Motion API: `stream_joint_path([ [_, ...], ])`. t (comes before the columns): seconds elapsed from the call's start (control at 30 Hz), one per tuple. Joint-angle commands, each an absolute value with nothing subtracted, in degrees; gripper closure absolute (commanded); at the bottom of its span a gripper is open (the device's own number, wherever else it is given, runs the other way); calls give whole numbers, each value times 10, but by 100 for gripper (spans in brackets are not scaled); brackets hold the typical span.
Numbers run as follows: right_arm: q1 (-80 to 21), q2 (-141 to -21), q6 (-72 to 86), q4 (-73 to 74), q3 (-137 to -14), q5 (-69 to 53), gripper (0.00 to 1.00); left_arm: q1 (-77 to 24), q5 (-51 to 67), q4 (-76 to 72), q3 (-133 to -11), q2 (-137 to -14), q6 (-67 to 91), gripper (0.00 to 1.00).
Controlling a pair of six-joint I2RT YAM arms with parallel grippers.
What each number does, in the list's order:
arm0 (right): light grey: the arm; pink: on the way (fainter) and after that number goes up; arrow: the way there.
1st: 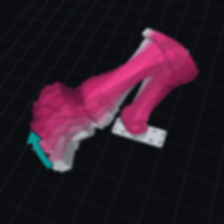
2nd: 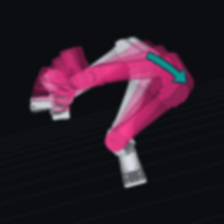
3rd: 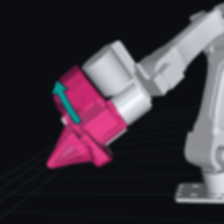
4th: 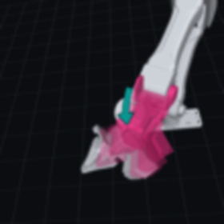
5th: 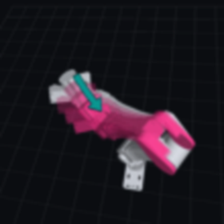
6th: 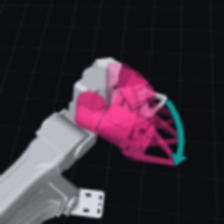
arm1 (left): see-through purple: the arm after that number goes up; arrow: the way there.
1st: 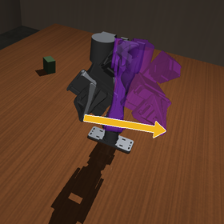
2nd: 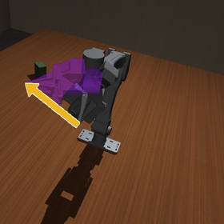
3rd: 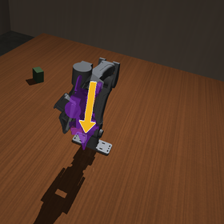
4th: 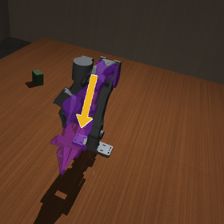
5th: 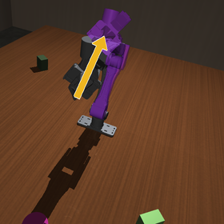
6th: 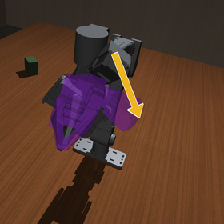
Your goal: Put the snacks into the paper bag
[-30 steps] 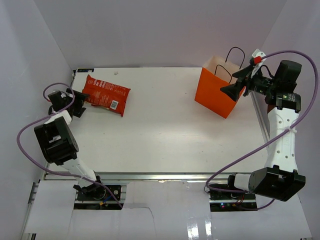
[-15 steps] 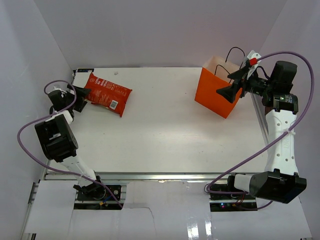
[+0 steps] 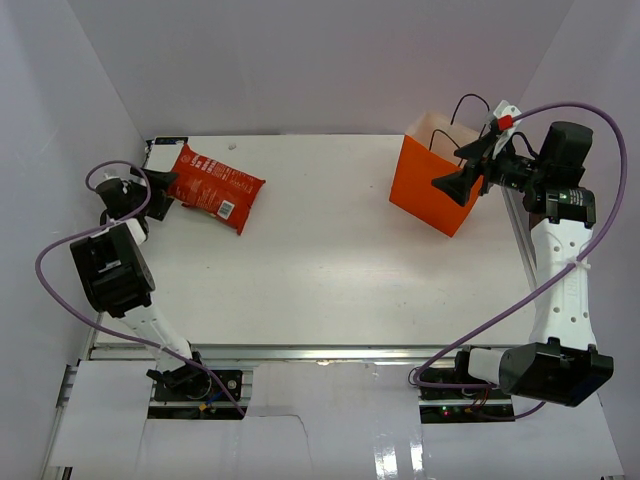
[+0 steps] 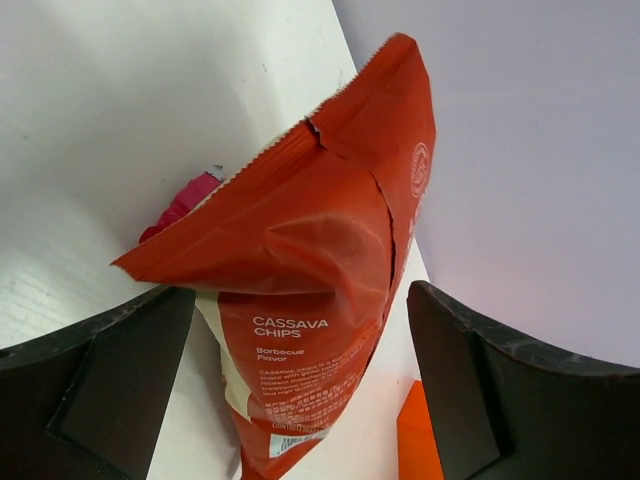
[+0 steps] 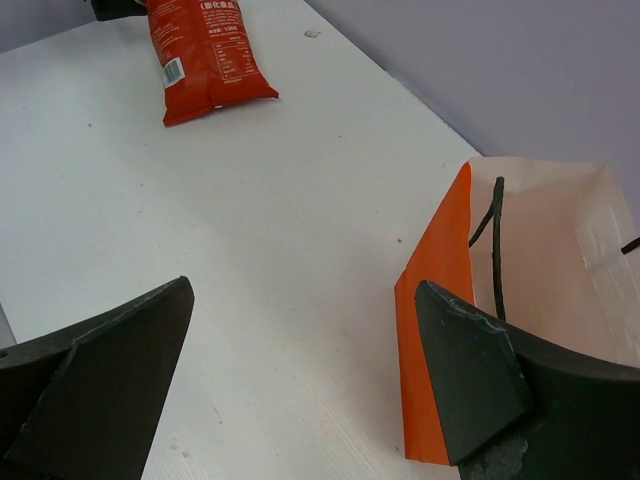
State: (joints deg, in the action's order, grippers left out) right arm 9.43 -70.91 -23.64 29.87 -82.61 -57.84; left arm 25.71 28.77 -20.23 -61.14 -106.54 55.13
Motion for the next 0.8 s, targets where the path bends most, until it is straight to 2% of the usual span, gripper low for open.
stream_joint_path([
  [0.0,89,-714,-223,286,-852,-577,3,259,289,-213,-634,-1085,580,2],
  [0.17,84,-714,-224,290,-864,-574,3,259,287,-211,-631,-1106,593,4],
  [0.3,76,-715,-268,326,-896,-578,3,259,307,-212,-643,-1128,598,13],
  [0.43,69,-722,-281,338,-937,-578,3,259,334,-214,-661,-1142,596,27],
  [0.53,59,-733,-274,341,-949,-581,3,259,352,-220,-669,-1141,585,42],
  [0.57,55,-734,-271,340,-950,-578,3,259,357,-221,-669,-1139,584,51],
  [0.73,26,-730,-269,335,-947,-567,3,259,378,-250,-658,-1122,592,73],
  [0.77,23,-730,-271,336,-946,-566,3,259,387,-257,-651,-1119,593,81],
])
